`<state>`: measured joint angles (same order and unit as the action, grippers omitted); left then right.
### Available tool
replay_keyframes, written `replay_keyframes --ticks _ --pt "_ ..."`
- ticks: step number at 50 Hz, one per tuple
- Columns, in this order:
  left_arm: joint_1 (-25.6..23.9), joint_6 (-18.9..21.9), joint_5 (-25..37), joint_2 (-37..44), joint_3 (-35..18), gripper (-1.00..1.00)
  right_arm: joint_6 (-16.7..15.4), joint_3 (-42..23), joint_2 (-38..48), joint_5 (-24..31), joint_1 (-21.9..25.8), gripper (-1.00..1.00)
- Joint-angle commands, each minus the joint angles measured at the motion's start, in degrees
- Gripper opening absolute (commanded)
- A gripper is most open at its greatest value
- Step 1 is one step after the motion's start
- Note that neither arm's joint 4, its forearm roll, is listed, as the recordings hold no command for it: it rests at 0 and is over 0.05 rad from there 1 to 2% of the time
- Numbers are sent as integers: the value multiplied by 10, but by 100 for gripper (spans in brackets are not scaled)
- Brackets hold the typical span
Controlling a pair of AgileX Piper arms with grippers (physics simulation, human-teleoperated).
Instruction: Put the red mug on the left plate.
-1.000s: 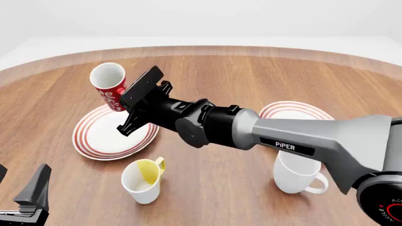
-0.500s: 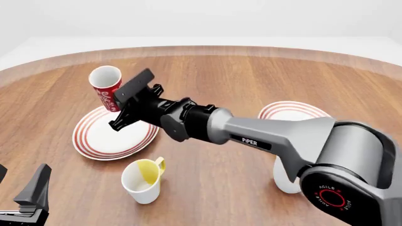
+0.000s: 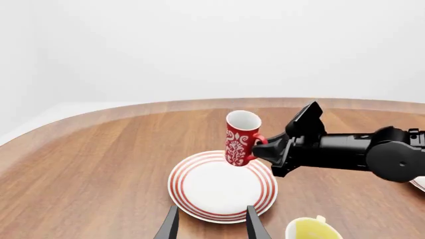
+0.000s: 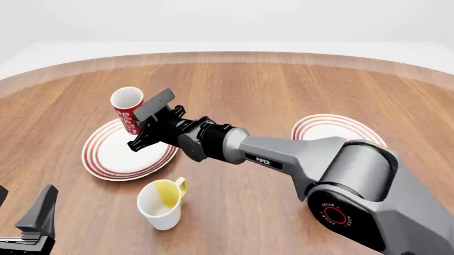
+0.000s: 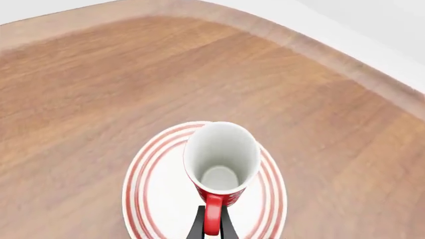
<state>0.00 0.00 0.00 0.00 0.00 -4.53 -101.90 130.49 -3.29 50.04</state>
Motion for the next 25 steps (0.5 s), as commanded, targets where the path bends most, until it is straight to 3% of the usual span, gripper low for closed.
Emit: replay_keyframes --ticks 1,25 --pt "0 0 0 0 0 100 14 -27 25 15 -2 -100" --pt "0 0 0 0 0 100 23 -25 37 12 -2 -100"
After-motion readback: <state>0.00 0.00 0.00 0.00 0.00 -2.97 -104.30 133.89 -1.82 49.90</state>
